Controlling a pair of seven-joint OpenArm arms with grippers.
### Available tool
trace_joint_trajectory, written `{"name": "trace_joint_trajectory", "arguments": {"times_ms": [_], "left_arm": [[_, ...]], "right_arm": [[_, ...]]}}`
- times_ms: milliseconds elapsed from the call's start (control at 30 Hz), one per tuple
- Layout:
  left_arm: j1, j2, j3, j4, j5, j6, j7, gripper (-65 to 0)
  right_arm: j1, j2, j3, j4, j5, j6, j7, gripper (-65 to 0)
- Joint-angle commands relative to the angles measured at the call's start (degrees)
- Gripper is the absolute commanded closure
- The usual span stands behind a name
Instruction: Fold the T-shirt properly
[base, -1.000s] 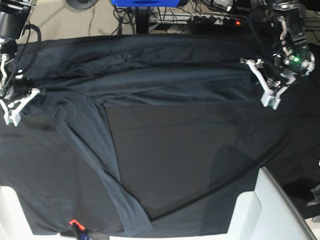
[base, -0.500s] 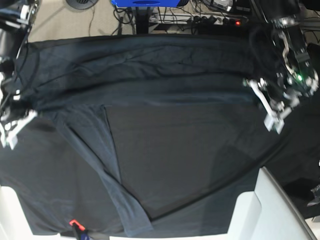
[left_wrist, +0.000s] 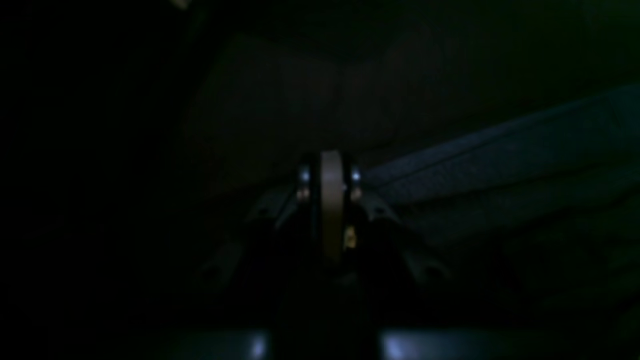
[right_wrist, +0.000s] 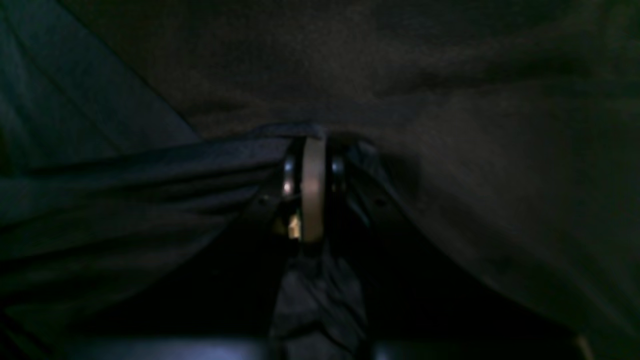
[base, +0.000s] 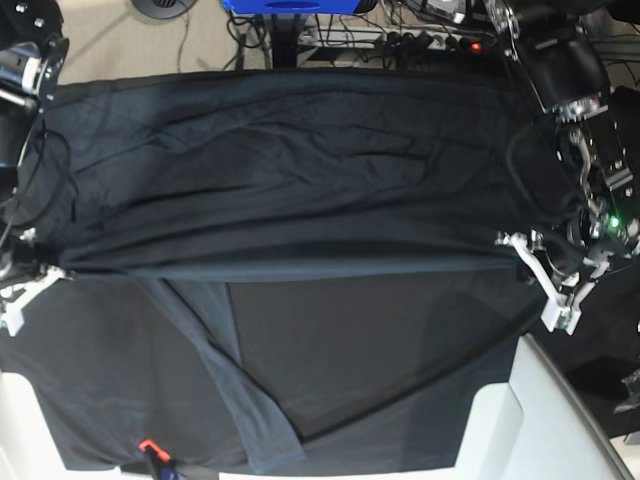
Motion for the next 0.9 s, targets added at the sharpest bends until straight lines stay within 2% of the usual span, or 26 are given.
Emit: {"name": "trace_joint_trajectory", "arguments": {"times_ms": [0,300,400,533,633,867], "left_arm": [[-2.01,-0.52,-0.14,0.2,1.42,0.62,-0.71,0.0],[-7.37,0.36,3.65,-3.93,5.11,0.97,-0.89,0.0],[-8.95,0.27,3.65,-4.99,5.2,3.52,-0.89,0.0],[-10.71,0.19,3.56,-7.71,5.2,4.05,-1.24,0.0],[-10.89,0.27,3.65,-7.98,5.2,4.14,-3.79,0.0],[-10.97,0.36,3.56,-10.53,5.2,4.23,-4.58,0.0]], "right_arm": [[2.24,1.25,0.16,-0.04,-0.04,-0.05,2.34,-0.3],[5.58,1.34,-5.12,-8.92,-0.04,0.04,14.73,-0.5],[6.72,1.34,-5.38,-10.59,-0.04,0.04,17.28,-0.6],[7.77,1.34,-5.38,-12.53,-0.04,0.04,21.5,-0.6],[7.86,1.42,-5.38,-13.23,-0.04,0.04,23.43,-0.6],[7.86,1.42,-5.47,-13.23,-0.04,0.12,25.63,-0.6]]}}
